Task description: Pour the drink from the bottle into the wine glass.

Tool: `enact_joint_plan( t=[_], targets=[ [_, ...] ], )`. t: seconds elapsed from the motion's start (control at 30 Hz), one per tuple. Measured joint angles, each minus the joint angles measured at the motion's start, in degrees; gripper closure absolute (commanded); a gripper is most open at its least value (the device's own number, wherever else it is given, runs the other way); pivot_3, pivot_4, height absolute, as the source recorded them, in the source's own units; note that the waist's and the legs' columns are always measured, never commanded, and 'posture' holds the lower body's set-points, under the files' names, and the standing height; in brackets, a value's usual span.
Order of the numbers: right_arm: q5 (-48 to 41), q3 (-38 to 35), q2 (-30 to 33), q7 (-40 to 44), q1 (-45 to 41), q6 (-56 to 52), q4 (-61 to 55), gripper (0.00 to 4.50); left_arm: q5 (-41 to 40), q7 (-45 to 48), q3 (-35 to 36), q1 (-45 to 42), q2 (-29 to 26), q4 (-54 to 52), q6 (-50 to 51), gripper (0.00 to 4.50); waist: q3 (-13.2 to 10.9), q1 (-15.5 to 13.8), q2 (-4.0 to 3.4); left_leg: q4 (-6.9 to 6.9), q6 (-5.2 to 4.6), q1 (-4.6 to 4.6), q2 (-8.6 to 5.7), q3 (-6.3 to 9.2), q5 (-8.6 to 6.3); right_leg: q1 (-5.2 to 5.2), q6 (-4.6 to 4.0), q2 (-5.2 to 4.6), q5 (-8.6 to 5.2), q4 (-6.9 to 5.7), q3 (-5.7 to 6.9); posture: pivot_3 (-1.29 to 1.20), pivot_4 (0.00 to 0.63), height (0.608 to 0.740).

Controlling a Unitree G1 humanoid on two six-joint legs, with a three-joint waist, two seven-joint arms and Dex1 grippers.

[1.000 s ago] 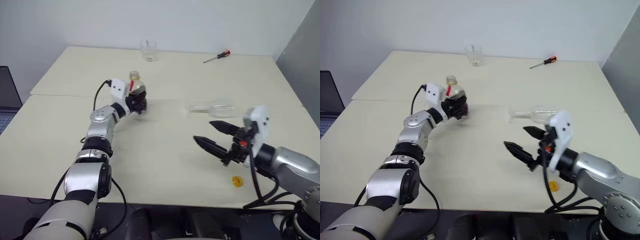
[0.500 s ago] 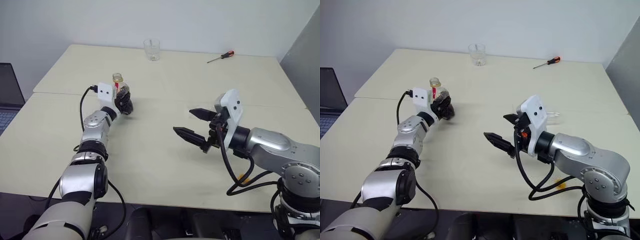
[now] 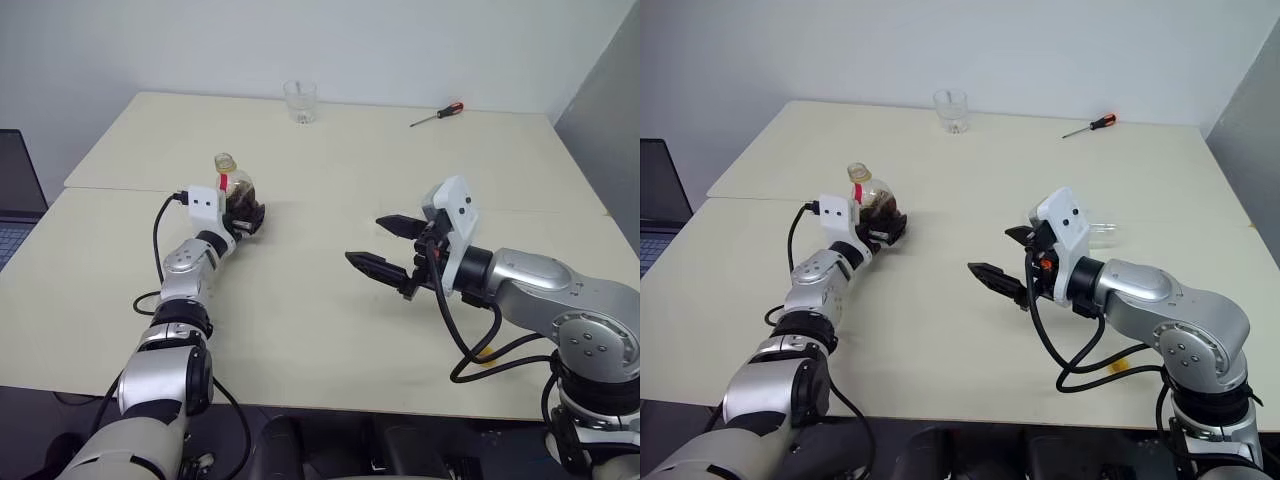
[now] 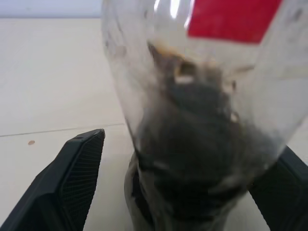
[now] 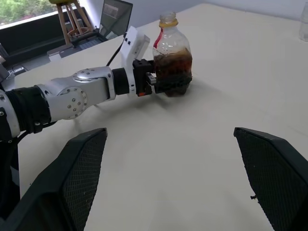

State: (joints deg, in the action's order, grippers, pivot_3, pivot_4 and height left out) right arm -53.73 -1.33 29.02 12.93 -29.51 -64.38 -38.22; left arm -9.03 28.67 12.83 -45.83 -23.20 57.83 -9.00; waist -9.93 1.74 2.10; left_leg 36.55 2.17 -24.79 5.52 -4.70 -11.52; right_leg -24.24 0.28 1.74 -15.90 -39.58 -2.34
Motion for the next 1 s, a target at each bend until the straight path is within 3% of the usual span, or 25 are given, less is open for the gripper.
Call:
enact_joint_plan(
  t=[0.4, 0.67, 0.8, 1.0],
  targets=[
    [0.99, -4.36, 2.11, 0.66, 6.74, -1.01, 7.97, 0.0, -3.54, 3.42, 0.27, 15.52, -1.37, -23.81, 14.64, 0.03, 0.03, 0.15, 0.04, 0.32, 0.0, 0.05, 0.02, 0.02, 0.0, 0.02, 0.0, -0.03, 0.0, -0.38, -0.12, 0.0, 0.15, 0.74],
    [1.68, -12.22, -9.84, -9.51, 5.29, -1.08, 20.6, 0.0, -8.99, 7.42, -0.03, 35.34, -4.81, -53.62, 26.77, 0.03, 0.11, 0.64, 0.16, 0.26, 0.01, 0.15, 0.11, 0.0, 0.0, 0.04, -0.01, -0.03, 0.0, -0.41, -0.17, 0.0, 0.15, 0.74],
    [-0.34, -16.11, -16.83, -16.87, 2.8, -3.6, 23.34, 0.0, -10.47, 12.32, -4.81, 35.06, -7.93, -61.97, 30.46, 0.03, 0.13, 0.07, 0.15, 0.28, 0.0, 0.14, 0.01, 0.0, 0.0, 0.07, -0.01, -0.06, 0.0, -0.4, -0.16, 0.0, 0.15, 0.74],
    [-4.26, -23.61, -28.0, -29.47, -2.76, -0.36, 26.03, 0.0, -7.24, 15.25, -11.23, 28.03, -9.62, -62.55, 29.86, 0.03, 0.12, 0.12, 0.14, 0.24, -0.01, 0.07, 0.02, -0.01, -0.01, -0.02, -0.01, -0.02, -0.01, -0.36, -0.19, 0.0, 0.15, 0.74]
  ],
)
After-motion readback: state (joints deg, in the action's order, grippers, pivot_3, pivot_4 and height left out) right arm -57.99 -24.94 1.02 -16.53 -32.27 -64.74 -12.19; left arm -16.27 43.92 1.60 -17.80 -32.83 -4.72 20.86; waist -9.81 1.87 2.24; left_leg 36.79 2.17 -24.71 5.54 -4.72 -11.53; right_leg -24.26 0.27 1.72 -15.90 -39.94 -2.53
